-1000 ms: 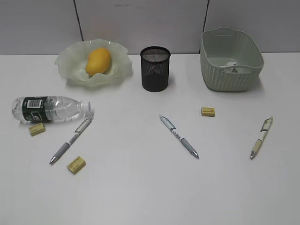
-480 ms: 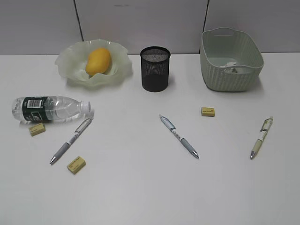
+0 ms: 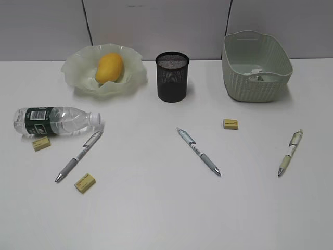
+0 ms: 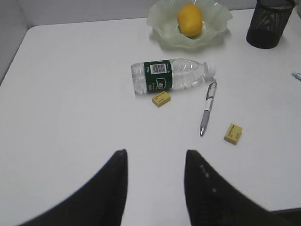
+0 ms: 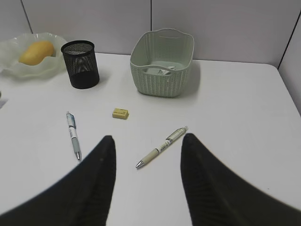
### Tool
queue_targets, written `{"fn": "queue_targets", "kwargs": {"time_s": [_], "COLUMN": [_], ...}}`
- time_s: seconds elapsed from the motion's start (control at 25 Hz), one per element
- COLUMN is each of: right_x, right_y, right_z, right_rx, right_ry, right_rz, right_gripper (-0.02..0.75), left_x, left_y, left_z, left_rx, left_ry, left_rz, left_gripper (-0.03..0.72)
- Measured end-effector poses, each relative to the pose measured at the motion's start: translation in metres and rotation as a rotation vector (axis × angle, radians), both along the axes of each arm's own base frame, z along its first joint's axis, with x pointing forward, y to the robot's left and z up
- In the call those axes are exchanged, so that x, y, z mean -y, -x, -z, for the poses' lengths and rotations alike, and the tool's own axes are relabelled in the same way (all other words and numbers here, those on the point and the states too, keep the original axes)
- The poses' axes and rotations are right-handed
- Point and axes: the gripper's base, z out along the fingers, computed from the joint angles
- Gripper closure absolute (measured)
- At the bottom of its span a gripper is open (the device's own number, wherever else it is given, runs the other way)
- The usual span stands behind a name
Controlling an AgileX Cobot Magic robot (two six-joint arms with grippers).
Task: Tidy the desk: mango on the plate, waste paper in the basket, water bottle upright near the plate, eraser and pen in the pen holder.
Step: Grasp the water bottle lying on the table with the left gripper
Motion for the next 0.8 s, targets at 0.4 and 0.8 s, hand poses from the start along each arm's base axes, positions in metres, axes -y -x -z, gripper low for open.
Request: {"fn": "queue_targets", "kwargs": {"time_s": [0.4, 0.8], "right_x": [0.0, 0.0], "right_y": [0.006, 0.009], "right_z": [0.0, 0.015], "right_rx": [-0.064, -0.199], "right_ry": [0.006, 0.066], "right_rz": [-0.011, -0.025], "right_gripper": [0.367, 0.368], "left_x": [0.0, 0.0], "left_y": [0.0, 0.0], "left_z": [0.0, 0.0], "left_rx": [0.0, 0.0], "left_ry": [0.0, 0.0], "left_rz": [0.0, 0.0], "left_gripper": [0.379, 0.379]}}
